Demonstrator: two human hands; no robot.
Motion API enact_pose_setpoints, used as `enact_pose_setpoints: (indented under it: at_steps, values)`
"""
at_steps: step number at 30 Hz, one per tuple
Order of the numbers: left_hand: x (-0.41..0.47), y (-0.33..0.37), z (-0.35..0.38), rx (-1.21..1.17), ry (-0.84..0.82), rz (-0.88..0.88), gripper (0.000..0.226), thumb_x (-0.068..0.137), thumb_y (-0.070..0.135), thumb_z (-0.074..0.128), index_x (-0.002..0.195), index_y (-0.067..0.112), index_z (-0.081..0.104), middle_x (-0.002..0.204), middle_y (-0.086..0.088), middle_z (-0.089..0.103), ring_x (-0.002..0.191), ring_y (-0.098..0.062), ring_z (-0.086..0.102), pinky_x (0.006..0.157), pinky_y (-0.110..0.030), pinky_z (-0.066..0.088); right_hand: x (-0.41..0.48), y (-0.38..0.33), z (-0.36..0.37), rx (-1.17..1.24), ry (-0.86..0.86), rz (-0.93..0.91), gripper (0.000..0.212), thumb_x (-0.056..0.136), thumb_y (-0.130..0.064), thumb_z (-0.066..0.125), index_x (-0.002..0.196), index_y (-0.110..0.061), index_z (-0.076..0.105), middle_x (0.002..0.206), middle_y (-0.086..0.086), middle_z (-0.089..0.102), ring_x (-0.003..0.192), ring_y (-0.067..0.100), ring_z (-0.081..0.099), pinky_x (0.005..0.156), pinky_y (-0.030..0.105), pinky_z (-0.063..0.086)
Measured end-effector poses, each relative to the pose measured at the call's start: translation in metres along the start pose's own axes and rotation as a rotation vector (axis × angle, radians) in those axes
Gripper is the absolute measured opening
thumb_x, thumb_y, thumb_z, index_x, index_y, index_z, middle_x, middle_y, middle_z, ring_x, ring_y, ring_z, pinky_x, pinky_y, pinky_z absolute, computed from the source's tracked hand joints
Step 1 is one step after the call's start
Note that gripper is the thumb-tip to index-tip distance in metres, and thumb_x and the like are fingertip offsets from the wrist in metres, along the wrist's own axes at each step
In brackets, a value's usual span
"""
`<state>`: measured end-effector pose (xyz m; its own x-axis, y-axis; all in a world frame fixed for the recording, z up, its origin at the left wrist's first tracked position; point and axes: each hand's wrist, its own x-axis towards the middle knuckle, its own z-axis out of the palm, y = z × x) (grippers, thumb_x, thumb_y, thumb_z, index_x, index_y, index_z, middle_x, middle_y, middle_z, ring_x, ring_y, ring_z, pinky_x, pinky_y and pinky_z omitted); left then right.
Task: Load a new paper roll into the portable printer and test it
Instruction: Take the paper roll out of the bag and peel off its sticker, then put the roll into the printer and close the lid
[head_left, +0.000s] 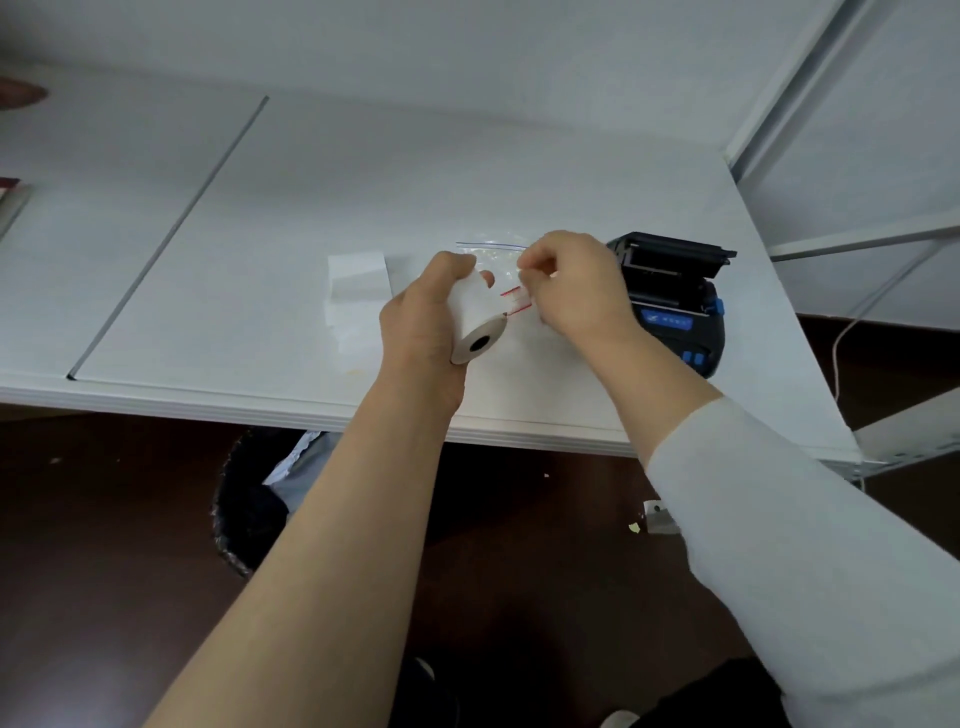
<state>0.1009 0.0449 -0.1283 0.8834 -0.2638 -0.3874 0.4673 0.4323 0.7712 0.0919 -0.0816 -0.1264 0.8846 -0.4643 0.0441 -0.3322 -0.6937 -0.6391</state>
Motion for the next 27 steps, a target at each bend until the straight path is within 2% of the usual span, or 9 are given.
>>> enact_pose_setpoints:
  at_steps: [3, 5, 7, 11, 14, 16, 19, 23, 27]
  values:
    - [-0.005, -0.002, 0.005, 0.065, -0.04, 0.017, 0.012, 0.078, 0.012, 0.063, 0.066, 0.012, 0.062, 0.07, -0.006, 0.058, 0.067, -0.024, 0.054, 0.06, -0.029, 0.05, -0.039, -0.008, -0.029, 0.55, -0.075, 0.224, 0.018, 0.089, -0.019, 0.056, 0.081, -0.006, 0.067, 0.07, 0.005, 0.062, 0.043, 0.011, 0.05, 0.039, 0.02, 0.037]
    - [-0.008, -0.006, 0.009, 0.125, -0.097, 0.023, 0.007, 0.077, 0.014, 0.065, 0.075, 0.013, 0.059, 0.075, -0.006, 0.053, 0.07, -0.025, 0.052, 0.051, -0.024, 0.048, -0.063, -0.007, -0.04, 0.671, -0.174, 0.309, 0.024, 0.087, -0.031, 0.062, 0.077, -0.01, 0.069, 0.07, 0.004, 0.063, 0.05, 0.012, 0.052, 0.039, 0.022, 0.037]
    - [-0.013, -0.01, 0.014, 0.186, -0.155, 0.016, 0.02, 0.071, 0.019, 0.071, 0.087, 0.015, 0.06, 0.08, -0.004, 0.056, 0.073, -0.023, 0.056, 0.052, -0.024, 0.048, -0.08, -0.002, -0.043, 0.681, -0.169, 0.286, 0.016, 0.08, -0.031, 0.07, 0.071, -0.017, 0.071, 0.069, 0.002, 0.062, 0.058, 0.011, 0.052, 0.042, 0.024, 0.039]
    - [-0.02, -0.019, 0.021, 0.303, -0.157, 0.032, 0.057, 0.06, 0.037, 0.081, 0.109, 0.013, 0.065, 0.102, -0.007, 0.067, 0.09, -0.022, 0.067, 0.083, -0.04, 0.055, -0.089, 0.009, -0.045, 0.753, -0.048, 0.252, 0.008, 0.071, -0.02, 0.078, 0.068, -0.016, 0.072, 0.063, -0.003, 0.063, 0.052, 0.001, 0.052, 0.044, 0.016, 0.042]
    - [-0.026, -0.023, 0.029, 0.39, -0.17, 0.044, 0.07, 0.051, 0.059, 0.081, 0.105, 0.017, 0.066, 0.116, -0.009, 0.068, 0.11, -0.025, 0.064, 0.1, -0.047, 0.049, -0.087, 0.016, -0.045, 0.801, -0.045, 0.292, 0.013, 0.071, -0.02, 0.079, 0.066, -0.012, 0.069, 0.058, -0.006, 0.06, 0.045, -0.001, 0.049, 0.046, 0.016, 0.045]
    - [-0.027, -0.023, 0.033, 0.443, -0.216, 0.026, 0.051, 0.066, 0.06, 0.069, 0.093, 0.017, 0.066, 0.098, 0.0, 0.073, 0.097, -0.017, 0.069, 0.093, -0.039, 0.054, -0.085, 0.021, -0.047, 0.871, -0.075, 0.341, 0.014, 0.071, -0.018, 0.078, 0.065, -0.012, 0.067, 0.06, -0.005, 0.059, 0.049, 0.004, 0.05, 0.051, 0.021, 0.048]
    - [-0.027, -0.02, 0.035, 0.288, -0.348, -0.143, 0.026, 0.089, 0.03, 0.04, 0.094, 0.013, 0.06, 0.077, 0.0, 0.067, 0.071, -0.017, 0.066, 0.064, -0.03, 0.058, -0.082, 0.032, -0.052, 0.94, -0.05, 0.379, 0.016, 0.071, -0.013, 0.077, 0.063, -0.012, 0.063, 0.064, 0.0, 0.058, 0.05, 0.01, 0.05, 0.055, 0.025, 0.05]
    - [-0.024, -0.021, 0.036, 0.29, -0.383, -0.154, 0.03, 0.083, 0.015, 0.043, 0.11, 0.015, 0.056, 0.091, -0.003, 0.06, 0.071, -0.018, 0.063, 0.053, -0.025, 0.053, -0.082, 0.041, -0.059, 0.981, -0.03, 0.347, 0.015, 0.073, -0.005, 0.075, 0.081, -0.011, 0.064, 0.073, 0.006, 0.062, 0.063, 0.016, 0.057, 0.055, 0.026, 0.053]
    - [-0.022, -0.026, 0.043, 0.366, -0.321, -0.108, 0.075, 0.07, 0.019, 0.062, 0.14, 0.007, 0.036, 0.108, -0.005, 0.055, 0.078, -0.018, 0.061, 0.049, -0.025, 0.049, -0.079, 0.053, -0.069, 0.926, -0.041, 0.23, 0.049, 0.071, 0.004, 0.073, 0.111, -0.023, 0.061, 0.1, 0.013, 0.067, 0.09, 0.02, 0.064, 0.058, 0.024, 0.053]
